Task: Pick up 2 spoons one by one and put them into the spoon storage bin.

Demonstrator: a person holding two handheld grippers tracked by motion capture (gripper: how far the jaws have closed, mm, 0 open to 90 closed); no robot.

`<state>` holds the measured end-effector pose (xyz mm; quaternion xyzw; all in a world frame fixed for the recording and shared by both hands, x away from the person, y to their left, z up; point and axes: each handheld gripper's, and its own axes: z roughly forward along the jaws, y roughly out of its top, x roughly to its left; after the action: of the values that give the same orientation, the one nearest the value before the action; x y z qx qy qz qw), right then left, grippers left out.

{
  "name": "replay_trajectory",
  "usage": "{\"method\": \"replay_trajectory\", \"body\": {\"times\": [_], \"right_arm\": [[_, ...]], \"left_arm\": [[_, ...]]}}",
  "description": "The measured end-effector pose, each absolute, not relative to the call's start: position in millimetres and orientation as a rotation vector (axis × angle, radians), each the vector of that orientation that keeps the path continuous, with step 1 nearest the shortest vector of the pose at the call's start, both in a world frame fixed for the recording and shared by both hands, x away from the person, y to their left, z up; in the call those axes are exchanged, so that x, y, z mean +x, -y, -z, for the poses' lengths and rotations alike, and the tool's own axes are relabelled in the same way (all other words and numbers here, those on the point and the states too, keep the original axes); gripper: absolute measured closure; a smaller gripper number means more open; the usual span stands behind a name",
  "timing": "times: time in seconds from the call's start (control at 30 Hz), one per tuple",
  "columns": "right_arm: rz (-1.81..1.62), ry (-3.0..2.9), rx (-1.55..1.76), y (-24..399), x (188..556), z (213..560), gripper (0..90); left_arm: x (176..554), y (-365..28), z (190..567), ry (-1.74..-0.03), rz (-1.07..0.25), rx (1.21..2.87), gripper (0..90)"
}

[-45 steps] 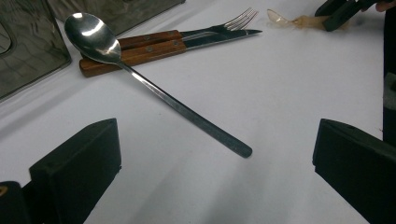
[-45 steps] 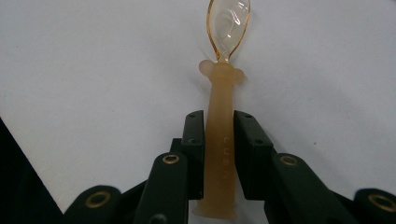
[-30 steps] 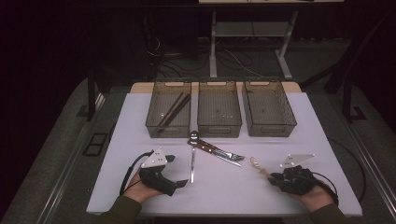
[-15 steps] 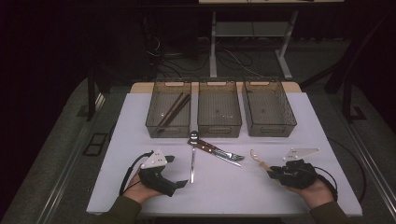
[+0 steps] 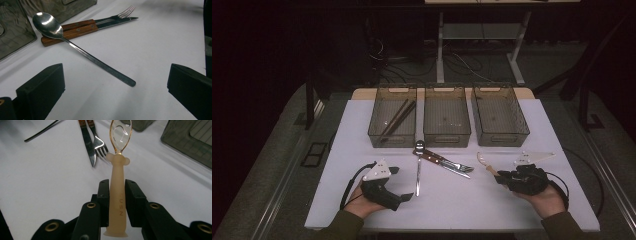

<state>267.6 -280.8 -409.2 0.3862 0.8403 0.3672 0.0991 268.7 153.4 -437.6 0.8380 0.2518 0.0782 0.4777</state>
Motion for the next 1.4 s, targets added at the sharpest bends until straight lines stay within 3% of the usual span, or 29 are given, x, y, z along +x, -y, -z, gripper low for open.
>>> {"method": "replay_trajectory", "body": {"times": [1.4], "right_arm": [[-1.271, -2.367, 1.081, 240.3, 327.1, 375.6, 74.7]], "left_arm": [[269.7, -153.1, 437.9, -0.596, -0.190, 2.052, 0.0]]}}
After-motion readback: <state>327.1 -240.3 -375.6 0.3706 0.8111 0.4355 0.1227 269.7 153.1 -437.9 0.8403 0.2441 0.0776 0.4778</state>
